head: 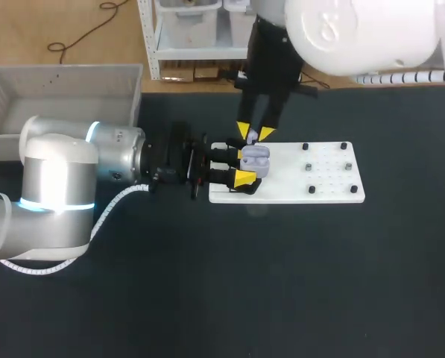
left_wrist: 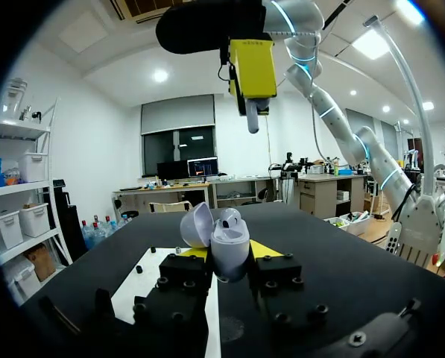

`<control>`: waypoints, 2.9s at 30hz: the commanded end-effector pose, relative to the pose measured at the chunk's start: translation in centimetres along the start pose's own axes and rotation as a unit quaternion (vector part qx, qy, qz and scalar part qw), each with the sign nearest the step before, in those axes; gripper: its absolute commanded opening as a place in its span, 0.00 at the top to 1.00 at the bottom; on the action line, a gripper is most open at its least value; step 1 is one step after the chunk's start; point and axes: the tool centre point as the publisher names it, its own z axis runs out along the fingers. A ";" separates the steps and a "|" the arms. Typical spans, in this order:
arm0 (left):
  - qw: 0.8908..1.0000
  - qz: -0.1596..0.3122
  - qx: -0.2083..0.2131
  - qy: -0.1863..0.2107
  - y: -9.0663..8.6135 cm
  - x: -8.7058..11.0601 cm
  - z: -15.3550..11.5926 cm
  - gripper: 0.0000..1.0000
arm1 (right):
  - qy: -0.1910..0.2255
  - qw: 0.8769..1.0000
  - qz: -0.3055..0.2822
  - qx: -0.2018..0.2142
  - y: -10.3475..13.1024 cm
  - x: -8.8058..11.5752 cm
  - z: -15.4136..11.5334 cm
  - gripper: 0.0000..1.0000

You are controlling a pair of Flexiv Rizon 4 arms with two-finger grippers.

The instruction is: Pick up each earbud case from the left stands, insert the matching earbuds, close the lid, and place the case in the box.

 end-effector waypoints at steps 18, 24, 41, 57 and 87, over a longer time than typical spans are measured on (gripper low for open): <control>1.000 0.000 -0.001 0.001 0.0 0.0 0.0 1.00 | 0.024 0.974 -0.218 0.054 0.6 -1.0 0.7 1.00; 1.000 0.000 -0.001 0.001 0.0 0.0 0.0 1.00 | 0.033 0.965 -0.257 0.043 -0.4 -1.0 1.5 1.00; 1.000 0.000 -0.001 0.001 0.0 0.0 0.0 1.00 | 0.032 0.963 -0.264 0.047 -0.3 -1.1 1.5 1.00; 1.000 0.000 -0.001 0.001 0.0 0.0 0.0 1.00 | 0.044 0.949 -0.297 0.090 -1.1 -1.0 4.3 1.00; 1.000 0.000 -0.001 0.001 0.0 0.0 0.0 1.00 | -0.013 0.948 -0.314 0.043 -1.4 -1.7 5.0 1.00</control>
